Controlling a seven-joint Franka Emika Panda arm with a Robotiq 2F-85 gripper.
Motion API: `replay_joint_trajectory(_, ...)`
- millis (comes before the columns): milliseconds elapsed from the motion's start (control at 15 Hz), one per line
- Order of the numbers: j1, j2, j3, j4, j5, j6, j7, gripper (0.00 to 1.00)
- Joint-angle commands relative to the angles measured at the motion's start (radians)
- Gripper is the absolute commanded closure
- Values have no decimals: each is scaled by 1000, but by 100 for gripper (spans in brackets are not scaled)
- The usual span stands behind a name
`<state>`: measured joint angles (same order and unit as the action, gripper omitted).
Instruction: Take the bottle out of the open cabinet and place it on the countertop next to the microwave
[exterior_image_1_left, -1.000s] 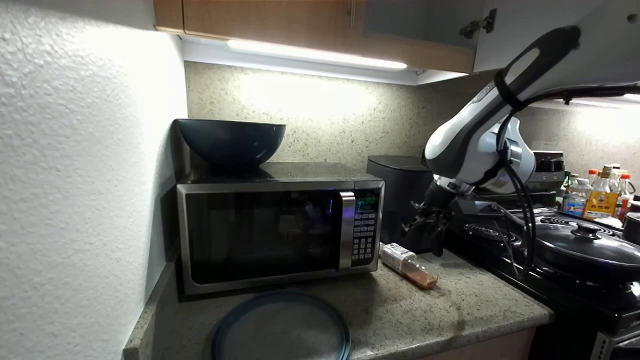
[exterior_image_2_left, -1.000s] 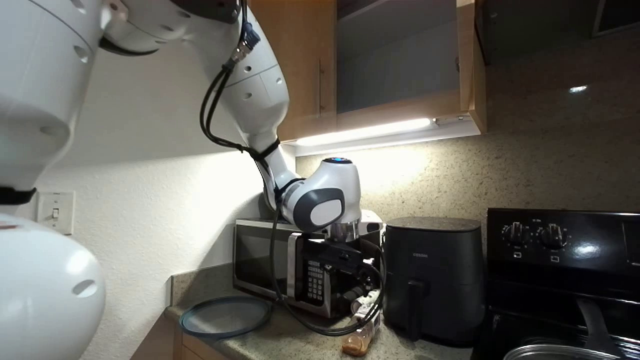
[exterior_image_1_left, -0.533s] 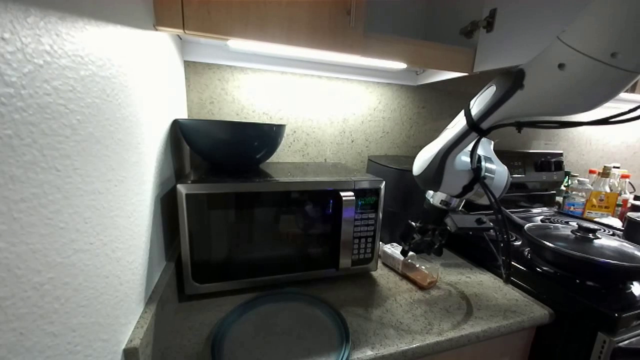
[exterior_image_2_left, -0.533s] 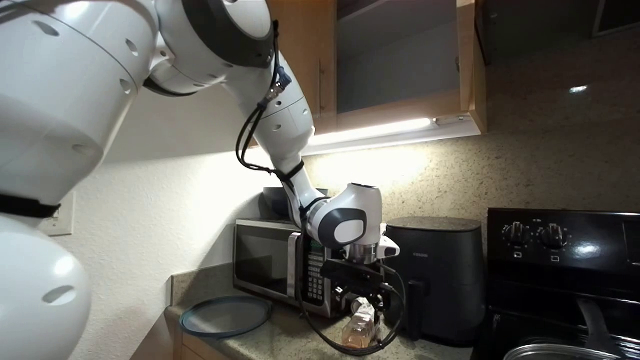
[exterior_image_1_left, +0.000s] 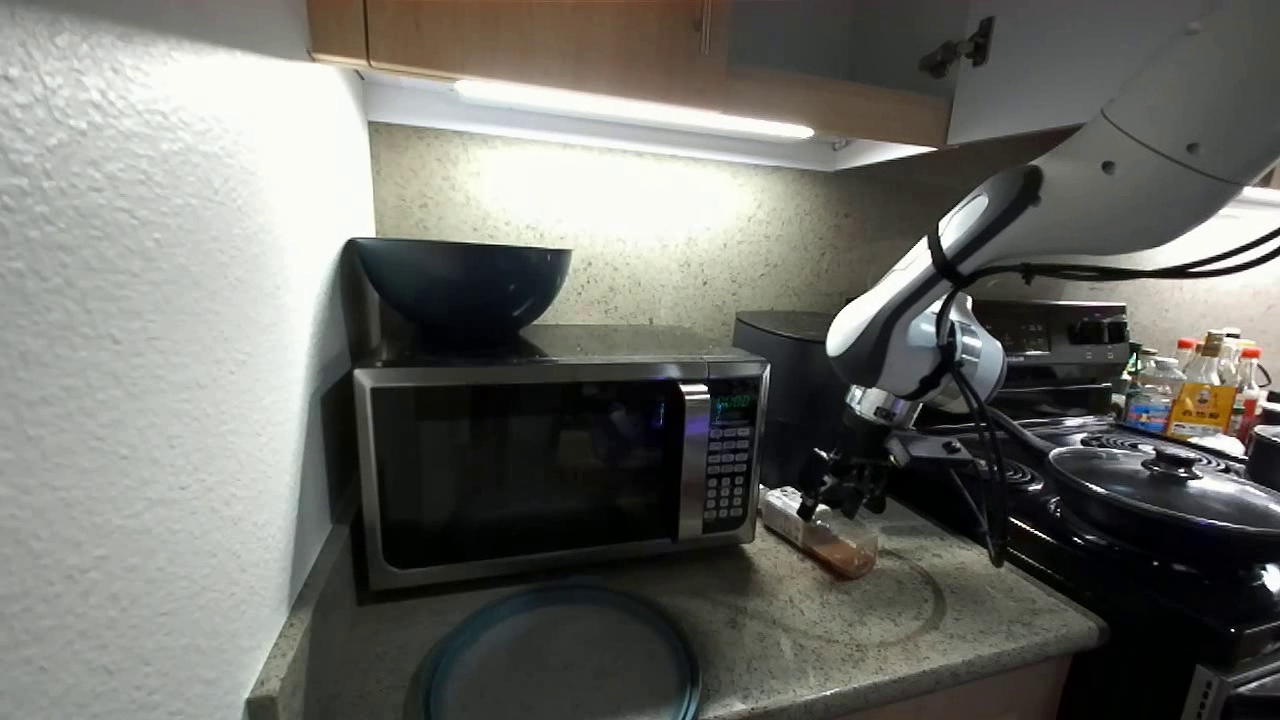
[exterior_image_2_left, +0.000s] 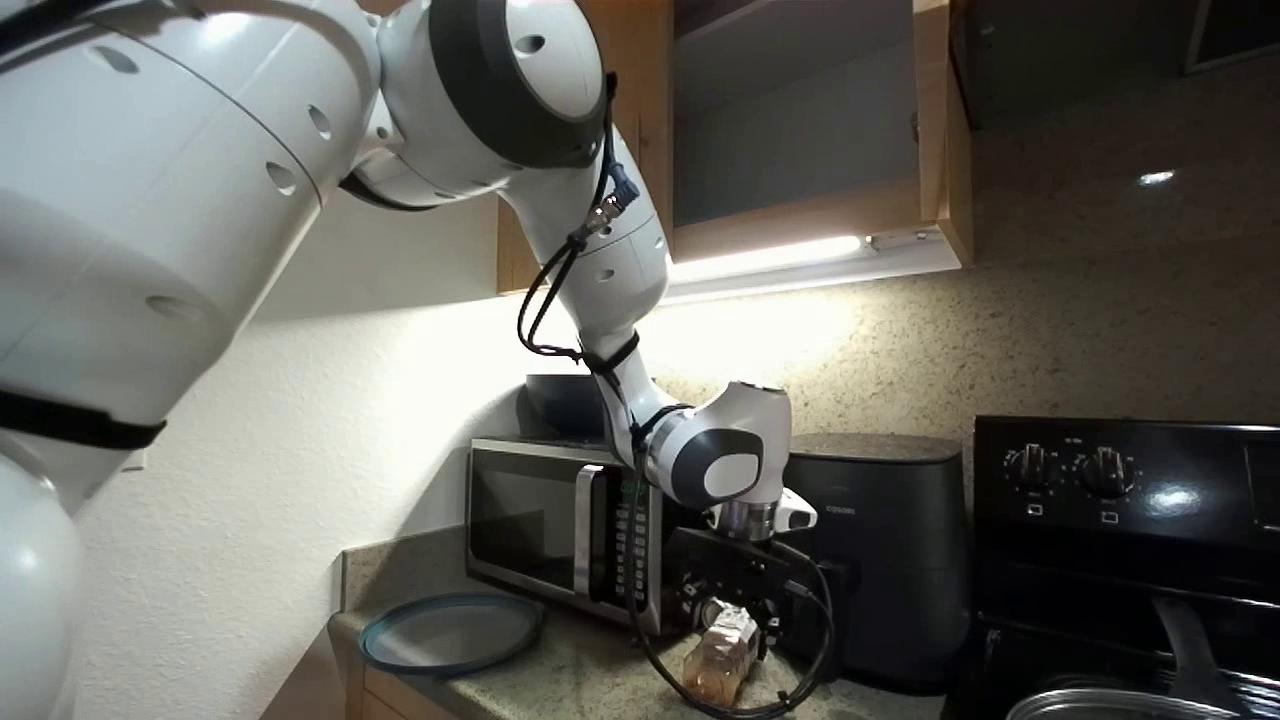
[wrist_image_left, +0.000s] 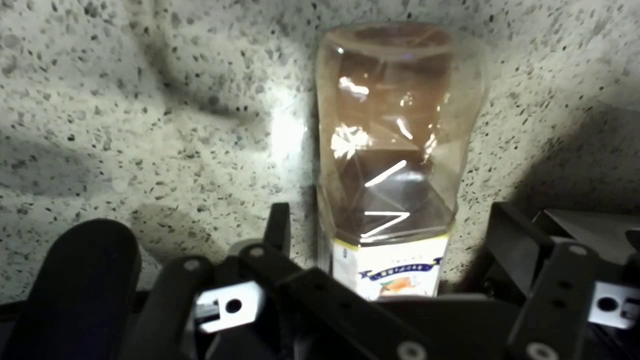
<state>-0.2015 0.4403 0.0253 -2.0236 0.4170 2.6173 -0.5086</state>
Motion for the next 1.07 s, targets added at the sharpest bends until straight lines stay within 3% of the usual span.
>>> replay_joint_trajectory(0,-39,17,52,37,-39,-1,-31,0)
replay_joint_trajectory(933,-4,93,26,117,-244,-83,54,0)
replay_joint_trajectory(1000,-2,101,23,123,-251,-89,60,13)
